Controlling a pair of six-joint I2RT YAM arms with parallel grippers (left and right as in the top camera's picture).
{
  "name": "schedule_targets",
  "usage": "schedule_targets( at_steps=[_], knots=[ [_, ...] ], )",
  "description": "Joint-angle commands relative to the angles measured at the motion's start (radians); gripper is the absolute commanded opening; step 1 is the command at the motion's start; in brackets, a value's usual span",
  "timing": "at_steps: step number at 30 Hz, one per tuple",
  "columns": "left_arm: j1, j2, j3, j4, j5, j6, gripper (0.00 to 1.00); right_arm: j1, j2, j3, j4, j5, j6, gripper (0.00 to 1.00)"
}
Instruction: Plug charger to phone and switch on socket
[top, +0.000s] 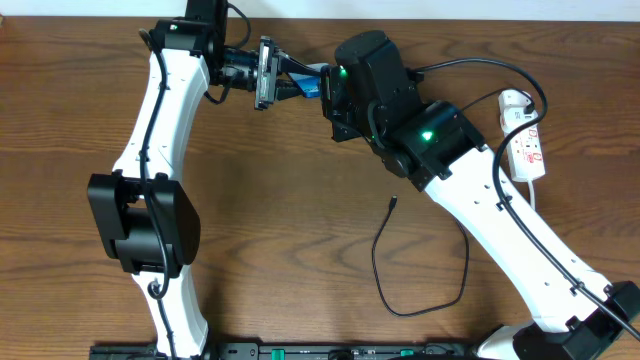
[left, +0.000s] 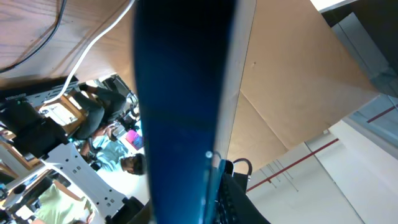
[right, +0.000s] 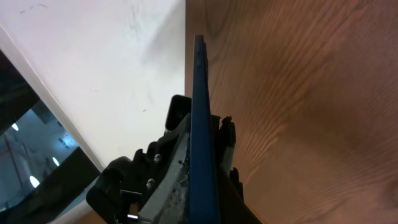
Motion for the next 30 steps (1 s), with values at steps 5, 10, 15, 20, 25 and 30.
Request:
schedule_targets(
  at_steps=[5,10,15,20,25,30],
  knots=[
    [0.002,-0.011,0.01,-0.003,-0.01,0.001,0.08,0.006,-0.016,0.025,0.018,0.035,-0.034,0.09],
    [0.002,-0.011,0.01,-0.002,-0.01,0.001,0.07,0.006,-0.016,0.025,0.018,0.036,-0.041,0.18],
    [0.002,-0.011,0.01,-0.002,-0.046,0.002,0.07,-0.003,-0.016,0.025,0.017,0.085,-0.15,0.63],
    [0.003,-0.011,0.01,-0.002,-0.187,0.038,0.08,-0.06,-0.025,0.025,0.014,0.091,-0.385,0.97],
    [0.003,-0.011,0.01,-0.002,-0.355,0.191,0.07,-0.159,-0.048,0.025,-0.071,0.083,-0.661,0.99],
    [0.002,-0.011,0.01,-0.004,-0.51,0.474,0.07,-0.254,-0.05,0.025,-0.306,0.089,-1.045,0.99]
  ],
)
